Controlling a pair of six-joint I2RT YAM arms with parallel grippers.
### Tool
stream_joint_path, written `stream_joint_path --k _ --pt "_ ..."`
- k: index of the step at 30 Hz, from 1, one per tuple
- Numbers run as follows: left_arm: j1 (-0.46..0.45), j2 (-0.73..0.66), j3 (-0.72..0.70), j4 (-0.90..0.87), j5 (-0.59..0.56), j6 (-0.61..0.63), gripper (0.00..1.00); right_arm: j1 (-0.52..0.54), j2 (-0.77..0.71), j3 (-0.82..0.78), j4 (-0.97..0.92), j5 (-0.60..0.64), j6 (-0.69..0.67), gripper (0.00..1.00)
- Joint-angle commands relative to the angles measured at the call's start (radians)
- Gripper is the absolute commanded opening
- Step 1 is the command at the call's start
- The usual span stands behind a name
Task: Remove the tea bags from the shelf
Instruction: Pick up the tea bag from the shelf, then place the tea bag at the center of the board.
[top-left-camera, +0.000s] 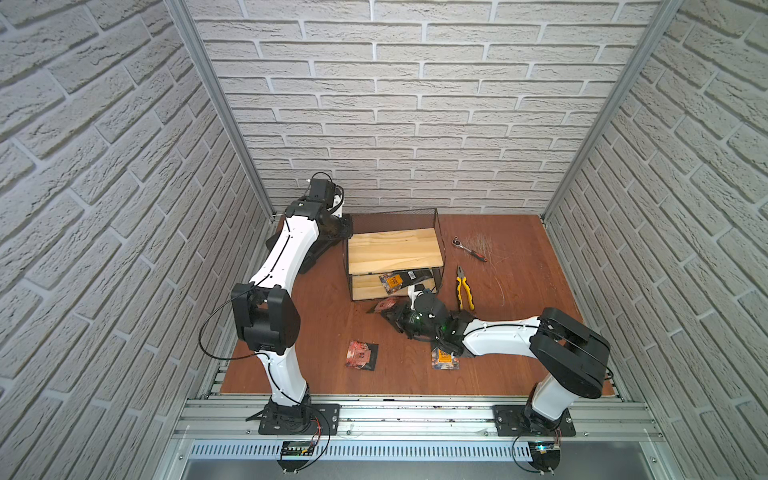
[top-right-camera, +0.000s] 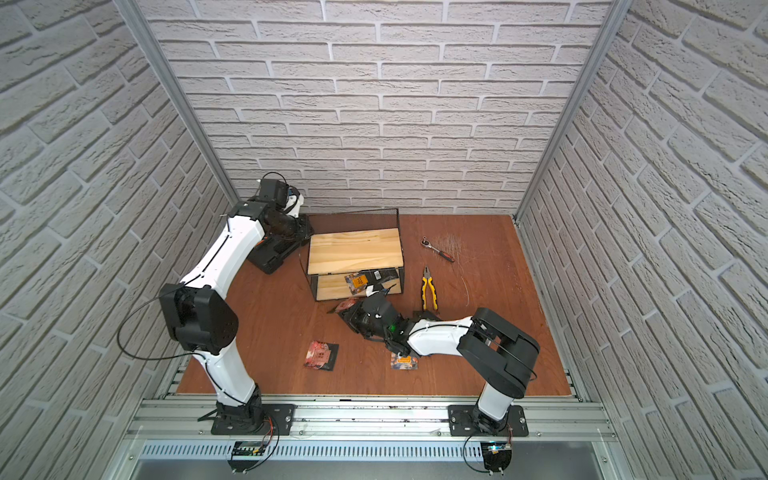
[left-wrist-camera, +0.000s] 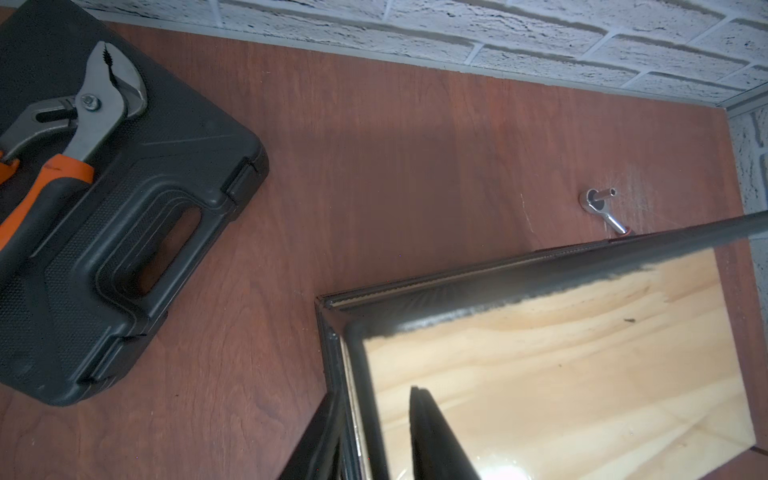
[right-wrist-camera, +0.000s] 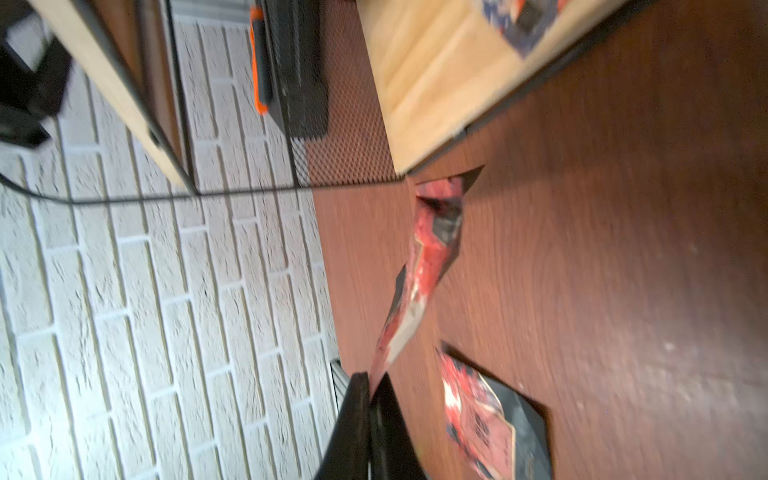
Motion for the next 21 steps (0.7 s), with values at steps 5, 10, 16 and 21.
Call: stream_joint_path --k 5,10,16,21 --pt "0.014 0.001 -0.036 -0.023 -0.017 0.027 0.32 0.072 -0.093 0.001 -0.113 -0.292 -0.213 0.03" --pt "0.017 -0.002 -0.038 -0.026 -0.018 0.029 0.32 0.09 -0.077 -0.004 -0.105 -0.334 -0.232 0.03" --pt "0.022 -0.004 -0.038 -0.029 -0.018 0.033 0.32 0.108 -0.011 0.05 -0.176 -0.358 -0.257 0.03" --pt "0.025 -0.004 -0.041 -0.03 -0.016 0.033 0.32 0.11 0.016 0.078 -0.3 -0.333 -0.28 0.03"
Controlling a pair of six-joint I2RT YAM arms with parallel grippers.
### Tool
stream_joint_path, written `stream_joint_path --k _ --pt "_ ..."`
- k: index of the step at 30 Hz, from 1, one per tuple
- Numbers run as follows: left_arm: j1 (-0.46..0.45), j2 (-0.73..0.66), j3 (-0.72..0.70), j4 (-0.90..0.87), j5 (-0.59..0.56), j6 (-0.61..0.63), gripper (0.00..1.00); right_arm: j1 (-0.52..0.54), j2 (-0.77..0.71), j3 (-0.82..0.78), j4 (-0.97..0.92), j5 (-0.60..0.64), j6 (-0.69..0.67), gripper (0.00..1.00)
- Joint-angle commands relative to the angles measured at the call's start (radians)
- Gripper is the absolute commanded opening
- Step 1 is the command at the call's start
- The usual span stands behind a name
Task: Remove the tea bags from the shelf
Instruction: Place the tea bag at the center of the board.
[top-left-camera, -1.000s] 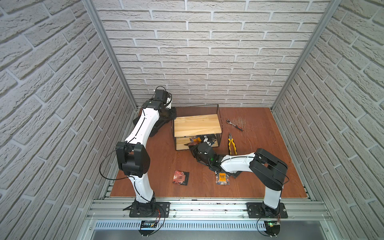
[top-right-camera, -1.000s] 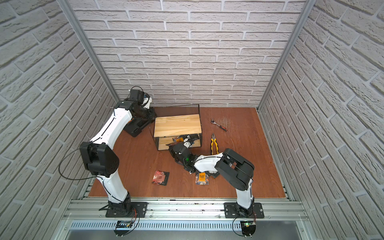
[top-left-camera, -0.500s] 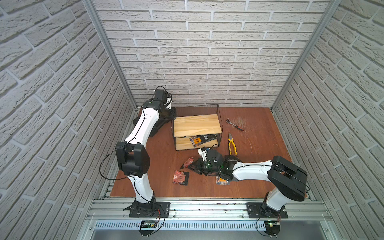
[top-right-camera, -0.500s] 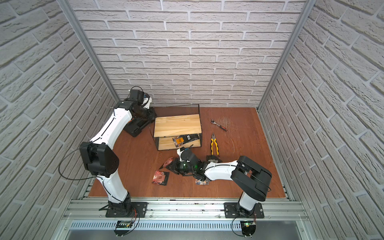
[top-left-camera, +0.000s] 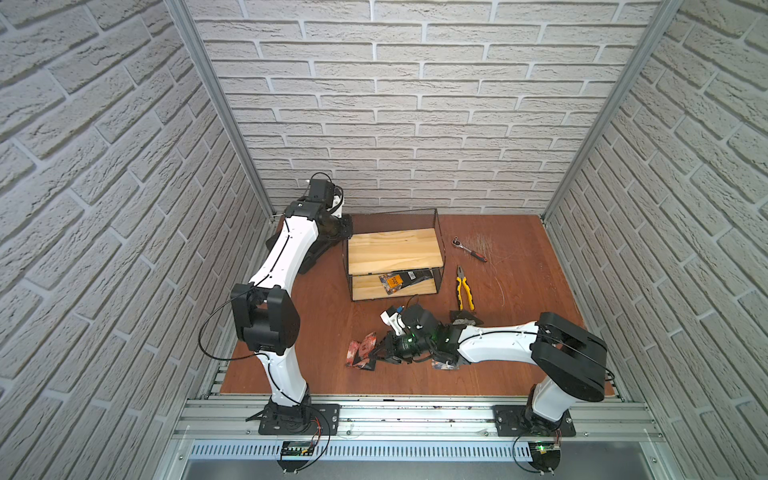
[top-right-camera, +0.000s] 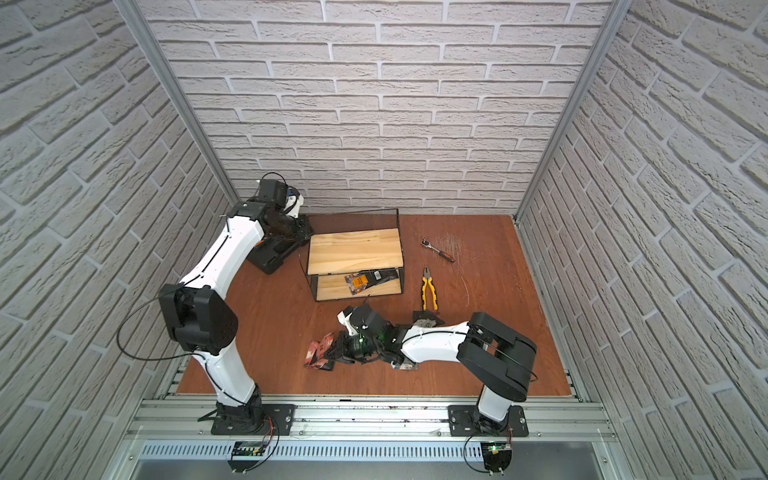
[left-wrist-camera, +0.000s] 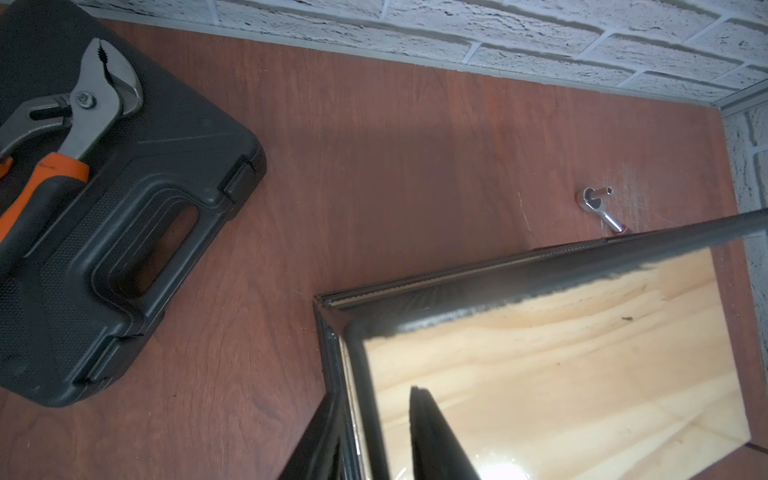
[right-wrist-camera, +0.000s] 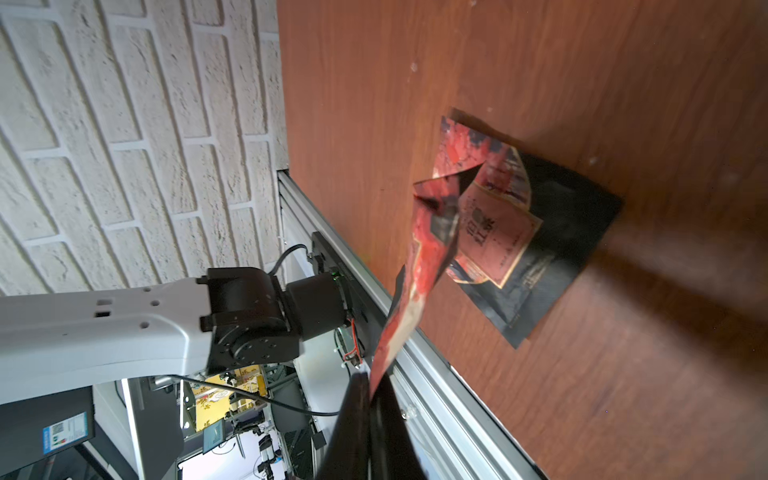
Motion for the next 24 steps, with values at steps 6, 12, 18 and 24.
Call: stream_joint_path --k 6,12,18,24 --pt "0.022 -0.007 -0.041 -0.03 -0.025 0.032 0.32 0.006 -0.015 -0.021 -0.152 0.046 -0.023 0.23" --pt "0.024 -0.007 -0.044 -0.024 -0.018 0.032 0.32 -0.003 -0.093 -0.064 -0.171 0.113 0.004 0.52" --pt "0.026 -0.007 -0.046 -0.019 -0.012 0.032 0.32 -0.03 -0.2 -0.165 -0.099 0.212 0.083 0.5" --pt "0.031 -0.009 -0.047 -0.018 -0.009 0.038 0.32 -0.059 -0.323 -0.283 -0.007 0.467 0.229 0.2"
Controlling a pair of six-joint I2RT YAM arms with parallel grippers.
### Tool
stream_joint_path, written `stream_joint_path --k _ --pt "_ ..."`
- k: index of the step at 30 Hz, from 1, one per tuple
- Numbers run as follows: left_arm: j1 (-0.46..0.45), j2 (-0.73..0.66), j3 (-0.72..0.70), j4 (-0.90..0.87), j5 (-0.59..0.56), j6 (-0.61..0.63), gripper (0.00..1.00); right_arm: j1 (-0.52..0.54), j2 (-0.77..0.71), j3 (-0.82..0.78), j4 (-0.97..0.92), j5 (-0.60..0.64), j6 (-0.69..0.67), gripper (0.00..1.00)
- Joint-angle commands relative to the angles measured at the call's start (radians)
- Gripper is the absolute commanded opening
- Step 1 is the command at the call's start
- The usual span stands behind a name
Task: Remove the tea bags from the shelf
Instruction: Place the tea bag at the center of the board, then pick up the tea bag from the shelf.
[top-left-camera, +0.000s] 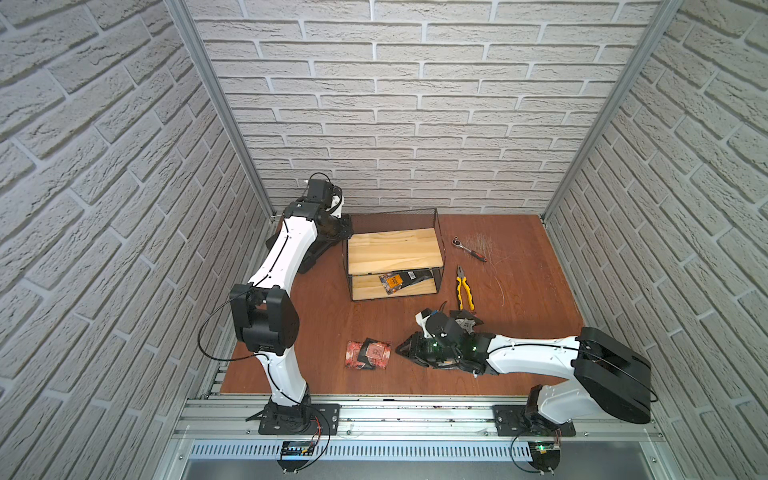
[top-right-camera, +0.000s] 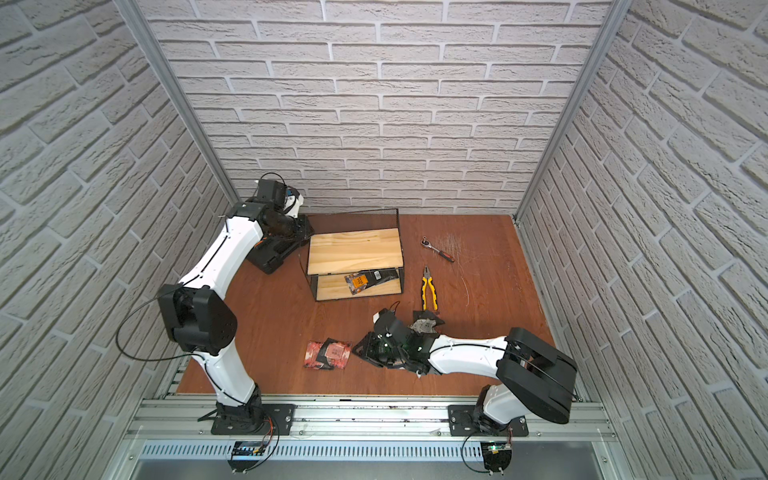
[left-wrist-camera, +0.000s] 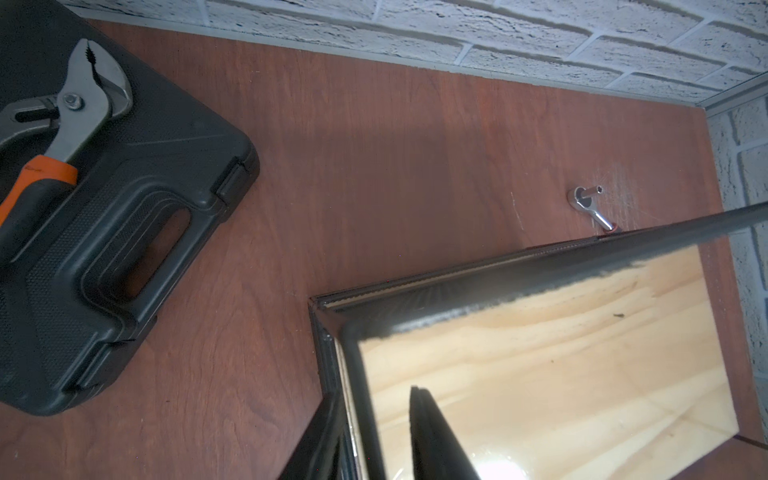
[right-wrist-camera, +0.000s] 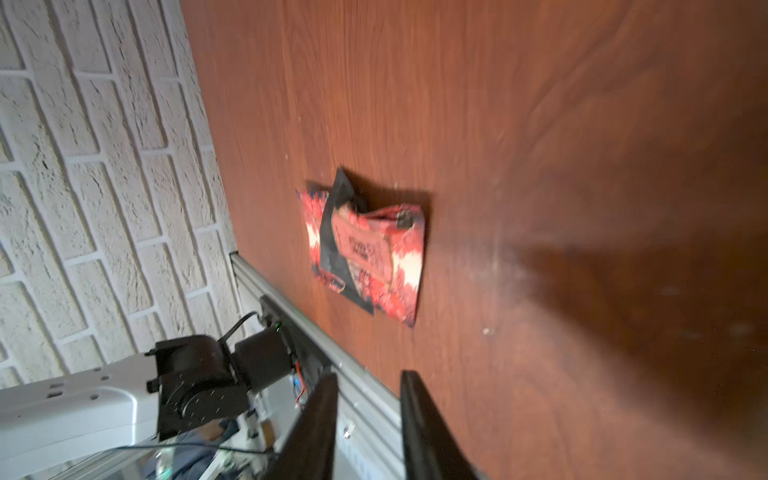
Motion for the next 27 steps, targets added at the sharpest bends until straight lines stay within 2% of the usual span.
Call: stream_joint_path --k 1,3,9,14,18,27 --pt "0.022 -0.005 -0.036 -0.031 -0.035 0.031 0.32 -0.013 -0.059 -0.045 0.101 0.23 0.121 0.14" --pt "0.024 -0.006 -0.039 -0.03 -0.034 0.033 0.32 -0.016 -0.049 -0.038 0.123 0.317 0.162 0.02" --pt "0.024 -0.007 -0.043 -0.03 -0.029 0.031 0.32 -0.031 0.171 0.065 0.363 0.443 0.218 0.02" --pt "0.027 -0.009 -0.048 -0.029 -0.029 0.031 0.31 -0.032 0.352 0.154 0.56 0.61 0.232 0.03" --pt "0.028 -0.009 -0.049 -0.029 -0.031 0.032 0.32 -0.037 0.455 0.265 0.568 0.694 0.235 0.03" --pt "0.037 -0.009 -0.052 -0.03 -0.027 0.037 0.32 -0.07 0.647 0.474 0.47 0.729 0.306 0.03"
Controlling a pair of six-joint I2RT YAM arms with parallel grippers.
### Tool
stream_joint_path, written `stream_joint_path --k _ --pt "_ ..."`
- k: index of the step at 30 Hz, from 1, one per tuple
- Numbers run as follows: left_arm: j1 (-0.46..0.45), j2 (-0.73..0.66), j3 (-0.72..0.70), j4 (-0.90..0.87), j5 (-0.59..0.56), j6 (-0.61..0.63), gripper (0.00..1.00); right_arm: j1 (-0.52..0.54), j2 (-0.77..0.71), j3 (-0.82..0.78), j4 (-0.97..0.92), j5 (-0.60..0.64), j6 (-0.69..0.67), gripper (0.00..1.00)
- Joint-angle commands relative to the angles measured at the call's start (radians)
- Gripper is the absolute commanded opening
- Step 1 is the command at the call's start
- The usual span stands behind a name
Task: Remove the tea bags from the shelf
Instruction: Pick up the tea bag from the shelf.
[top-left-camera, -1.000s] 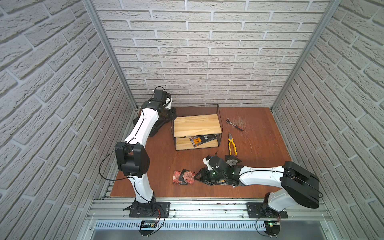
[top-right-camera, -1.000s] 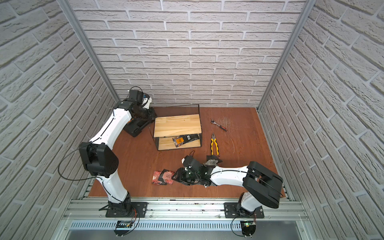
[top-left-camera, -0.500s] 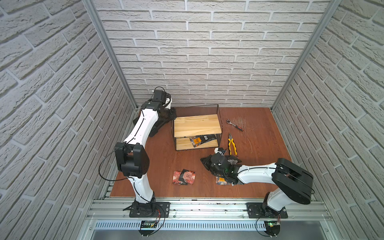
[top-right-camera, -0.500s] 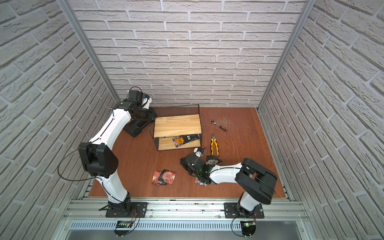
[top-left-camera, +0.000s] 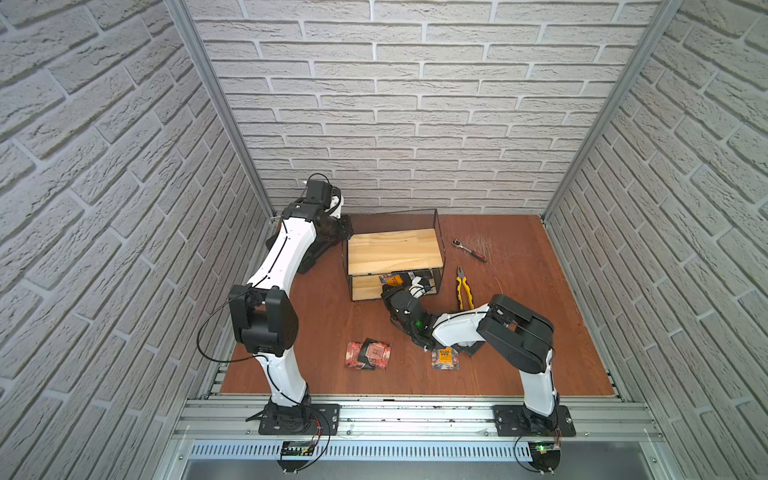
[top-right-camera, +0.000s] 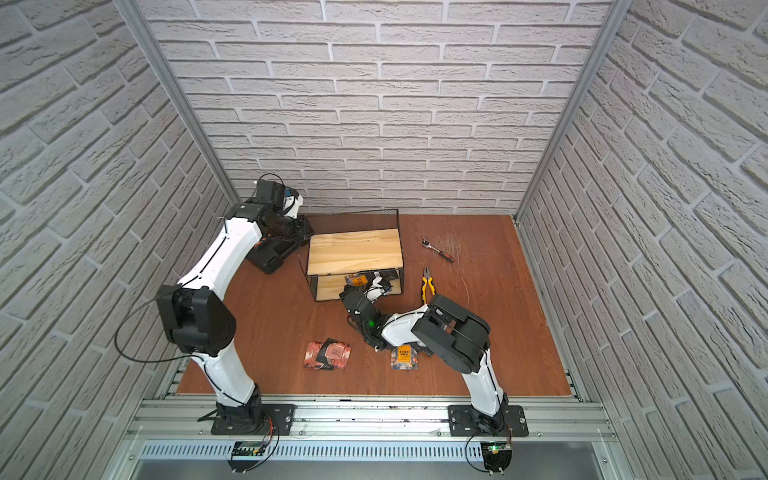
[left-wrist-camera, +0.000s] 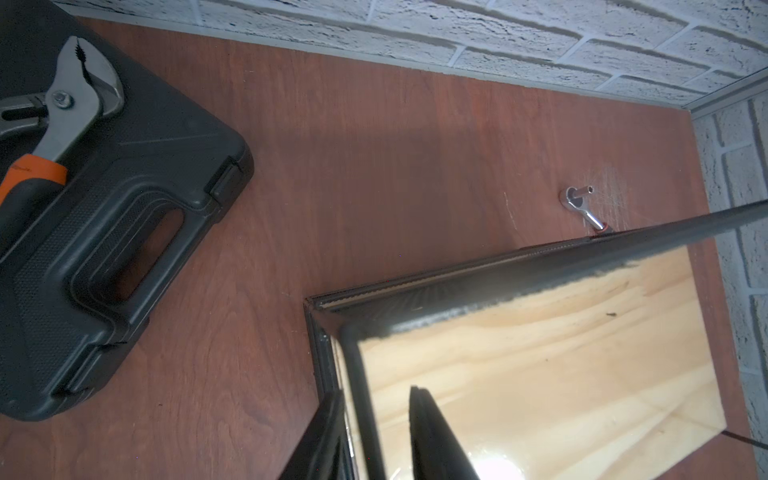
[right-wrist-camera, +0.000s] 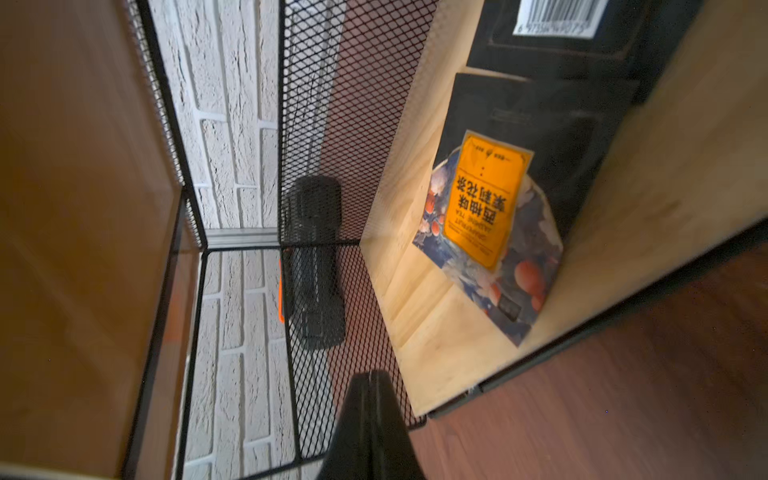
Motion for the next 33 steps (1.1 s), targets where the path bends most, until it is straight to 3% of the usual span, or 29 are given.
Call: stream_joint_path --k 1,13,21,33 --pt "0.031 0.001 -0.035 -0.046 -0.049 0.035 0.31 -0.02 0.041 0.041 -0.024 0.053 0.041 0.03" --pt "0.037 -0.004 -0.043 -0.046 -0.045 0.037 0.31 -0.029 0.132 0.101 -0.132 0.034 0.136 0.03" --pt "0.037 -0.001 -0.041 -0.043 -0.044 0.033 0.32 -0.026 0.101 0.057 -0.192 -0.042 0.161 0.03" --pt "0.036 -0.008 -0.041 -0.044 -0.047 0.031 0.32 -0.012 0.038 0.019 -0.192 -0.059 0.148 0.03"
